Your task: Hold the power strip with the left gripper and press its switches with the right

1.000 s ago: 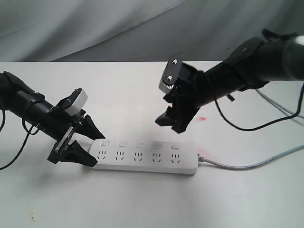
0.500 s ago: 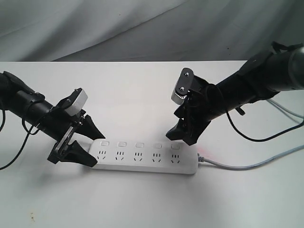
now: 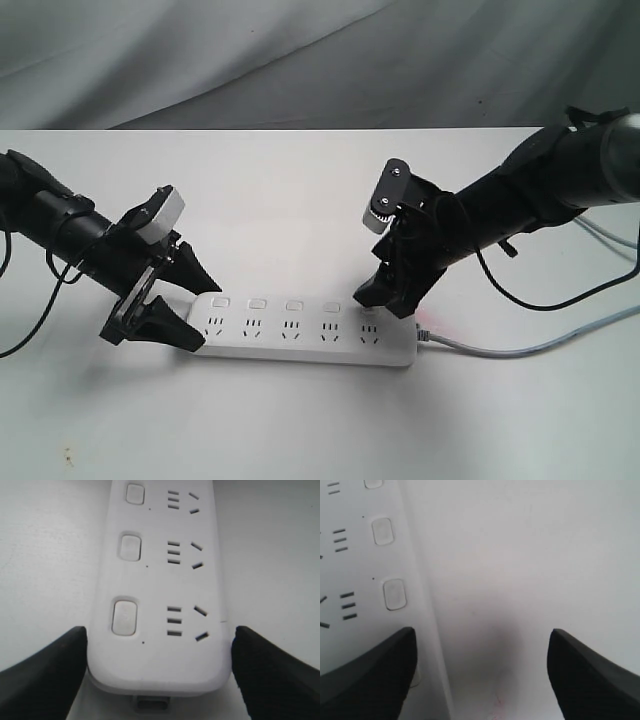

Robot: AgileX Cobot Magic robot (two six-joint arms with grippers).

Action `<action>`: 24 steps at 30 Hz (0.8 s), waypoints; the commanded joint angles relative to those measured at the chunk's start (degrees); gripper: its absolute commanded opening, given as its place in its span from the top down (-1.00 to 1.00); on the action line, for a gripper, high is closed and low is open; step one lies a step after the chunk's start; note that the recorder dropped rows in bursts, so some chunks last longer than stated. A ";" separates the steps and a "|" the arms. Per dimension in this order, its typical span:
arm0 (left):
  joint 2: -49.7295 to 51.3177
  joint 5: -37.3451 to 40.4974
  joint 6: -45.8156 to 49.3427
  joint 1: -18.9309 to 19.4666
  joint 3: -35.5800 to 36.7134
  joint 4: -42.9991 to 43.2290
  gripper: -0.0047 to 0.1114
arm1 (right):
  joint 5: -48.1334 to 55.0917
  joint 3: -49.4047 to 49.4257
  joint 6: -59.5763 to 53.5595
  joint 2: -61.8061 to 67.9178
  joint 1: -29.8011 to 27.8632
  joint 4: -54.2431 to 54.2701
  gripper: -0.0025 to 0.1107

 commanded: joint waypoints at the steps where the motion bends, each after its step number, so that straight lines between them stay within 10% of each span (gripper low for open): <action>1: 0.79 -2.44 0.07 0.03 0.13 1.96 0.08 | -0.59 0.61 -0.29 0.01 -0.35 -0.06 -0.23; 18: 0.79 -2.44 0.07 0.03 0.13 1.96 0.08 | -4.42 3.31 5.65 2.67 -0.35 -10.58 -0.23; 24: 0.79 -2.44 0.07 0.03 0.13 1.96 0.08 | -3.10 2.94 1.46 -0.03 -0.35 3.03 -0.23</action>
